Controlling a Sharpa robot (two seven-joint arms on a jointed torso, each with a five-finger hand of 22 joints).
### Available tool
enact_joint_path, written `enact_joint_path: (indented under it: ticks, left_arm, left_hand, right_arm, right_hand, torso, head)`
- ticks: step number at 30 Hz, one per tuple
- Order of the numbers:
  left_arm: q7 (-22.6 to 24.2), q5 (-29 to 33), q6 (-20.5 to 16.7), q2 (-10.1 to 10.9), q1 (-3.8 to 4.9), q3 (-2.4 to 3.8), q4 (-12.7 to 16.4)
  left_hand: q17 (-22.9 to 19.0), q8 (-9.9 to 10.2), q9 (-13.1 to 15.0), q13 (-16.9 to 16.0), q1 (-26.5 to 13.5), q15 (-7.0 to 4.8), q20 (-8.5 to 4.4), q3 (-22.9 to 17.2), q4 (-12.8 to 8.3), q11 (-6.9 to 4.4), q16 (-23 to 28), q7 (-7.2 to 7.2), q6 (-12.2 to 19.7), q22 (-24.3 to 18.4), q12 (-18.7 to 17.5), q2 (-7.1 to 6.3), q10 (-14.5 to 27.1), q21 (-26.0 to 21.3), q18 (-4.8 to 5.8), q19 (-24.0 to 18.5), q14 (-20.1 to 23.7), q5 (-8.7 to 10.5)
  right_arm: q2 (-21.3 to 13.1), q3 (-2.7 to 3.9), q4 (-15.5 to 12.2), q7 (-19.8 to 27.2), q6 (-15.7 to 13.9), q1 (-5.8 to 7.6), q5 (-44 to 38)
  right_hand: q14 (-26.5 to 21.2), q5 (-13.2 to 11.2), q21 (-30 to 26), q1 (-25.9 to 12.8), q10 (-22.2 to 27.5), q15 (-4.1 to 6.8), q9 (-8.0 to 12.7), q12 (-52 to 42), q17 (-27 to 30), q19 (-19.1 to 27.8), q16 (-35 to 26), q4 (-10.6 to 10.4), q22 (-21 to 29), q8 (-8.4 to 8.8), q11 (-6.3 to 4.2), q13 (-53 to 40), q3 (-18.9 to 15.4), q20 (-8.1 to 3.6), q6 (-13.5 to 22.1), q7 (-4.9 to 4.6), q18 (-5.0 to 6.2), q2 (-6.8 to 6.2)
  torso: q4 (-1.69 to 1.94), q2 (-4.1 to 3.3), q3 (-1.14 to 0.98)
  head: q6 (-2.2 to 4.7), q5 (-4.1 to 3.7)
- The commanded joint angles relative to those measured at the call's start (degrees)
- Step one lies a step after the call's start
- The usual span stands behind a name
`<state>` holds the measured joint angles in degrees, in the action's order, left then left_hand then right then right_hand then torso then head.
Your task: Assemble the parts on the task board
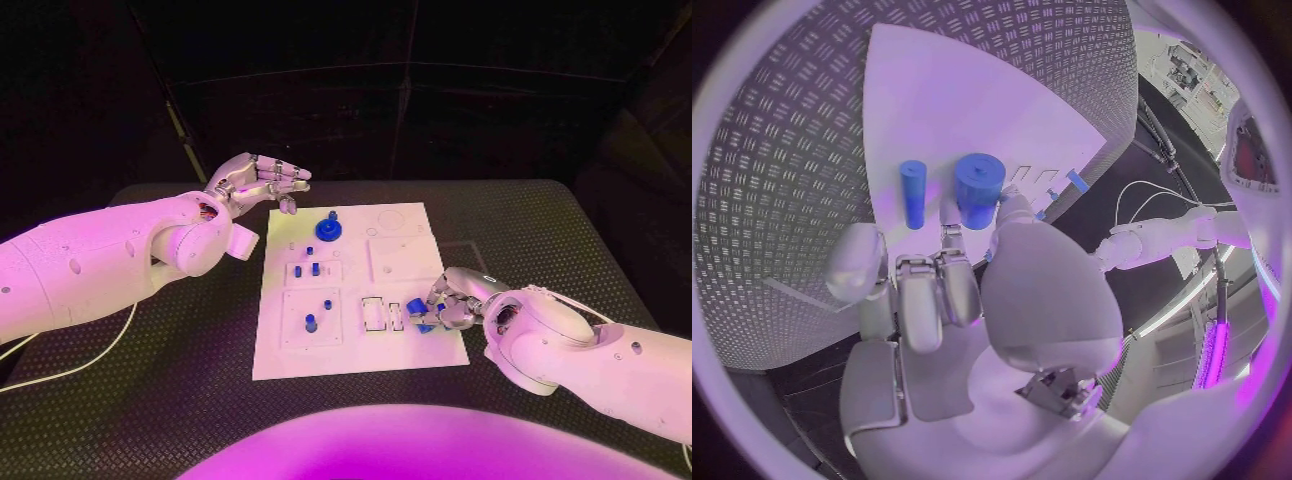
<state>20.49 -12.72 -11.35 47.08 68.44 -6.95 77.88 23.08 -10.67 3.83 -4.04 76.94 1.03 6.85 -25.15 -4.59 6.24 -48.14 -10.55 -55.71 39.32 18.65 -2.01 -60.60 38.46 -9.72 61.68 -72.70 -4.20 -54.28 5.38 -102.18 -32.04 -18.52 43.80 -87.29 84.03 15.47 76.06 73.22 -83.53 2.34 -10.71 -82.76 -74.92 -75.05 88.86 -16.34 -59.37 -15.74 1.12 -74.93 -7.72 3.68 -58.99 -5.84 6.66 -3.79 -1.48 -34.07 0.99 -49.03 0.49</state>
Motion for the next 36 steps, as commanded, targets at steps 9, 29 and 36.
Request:
enact_joint_path:
  ticks: [9,29,36]
  left_arm:
    - [0.80,0.24,0.43,0.04,0.09,0.05,0.04]
    - [0.76,0.24,0.66,-0.24,0.07,0.05,-0.19]
    - [0.74,0.24,0.70,-0.34,0.07,0.05,-0.16]
  left_hand:
    - [-0.08,0.05,-0.01,0.03,-0.56,0.11,0.10,0.04,0.21,0.06,0.20,-0.27,0.04,-0.06,0.35,0.17,0.45,-0.37,-0.79,0.24,-0.46,0.07]
    - [-0.08,0.05,-0.01,0.03,-0.53,0.09,0.10,-0.02,0.21,0.03,0.22,-0.24,0.04,-0.11,0.39,0.27,0.48,-0.42,-0.80,0.27,-0.47,0.04]
    - [-0.08,0.05,-0.01,0.03,-0.53,0.09,0.10,-0.02,0.21,0.03,0.22,-0.24,0.04,-0.11,0.39,0.27,0.48,-0.42,-0.80,0.27,-0.47,0.04]
  right_arm:
    - [0.47,-0.50,0.17,-1.04,0.61,-0.85,-1.70]
    - [-0.31,-0.39,-5.80,1.47,-13.20,-0.84,6.45]
    - [1.37,-0.37,-5.17,1.45,-11.94,-0.83,7.70]
  right_hand:
    - [5.38,3.90,0.29,2.47,-0.50,0.47,-0.85,-0.35,-12.26,-0.28,0.30,0.38,-0.19,-1.74,-0.15,-3.50,-0.85,-0.18,0.30,0.40,-0.91,1.25]
    - [5.67,12.91,0.98,1.19,-1.54,0.88,-2.07,-1.01,-13.62,-1.01,0.70,-0.25,-1.51,-3.54,-0.67,-5.32,-3.07,-0.54,0.06,0.97,-1.12,2.54]
    - [5.68,13.16,1.02,1.00,-1.57,0.91,-2.12,-1.00,-13.68,-1.05,0.72,-0.29,-1.57,-3.59,-0.70,-5.35,-3.18,-0.57,0.05,0.99,-1.13,2.70]
  torso:
    - [-0.08,0.01,-0.02]
    - [0.04,-0.02,0.08]
    - [0.01,-0.04,0.05]
  head:
    - [-0.14,0.30]
    - [0.24,0.44]
    - [0.15,0.69]
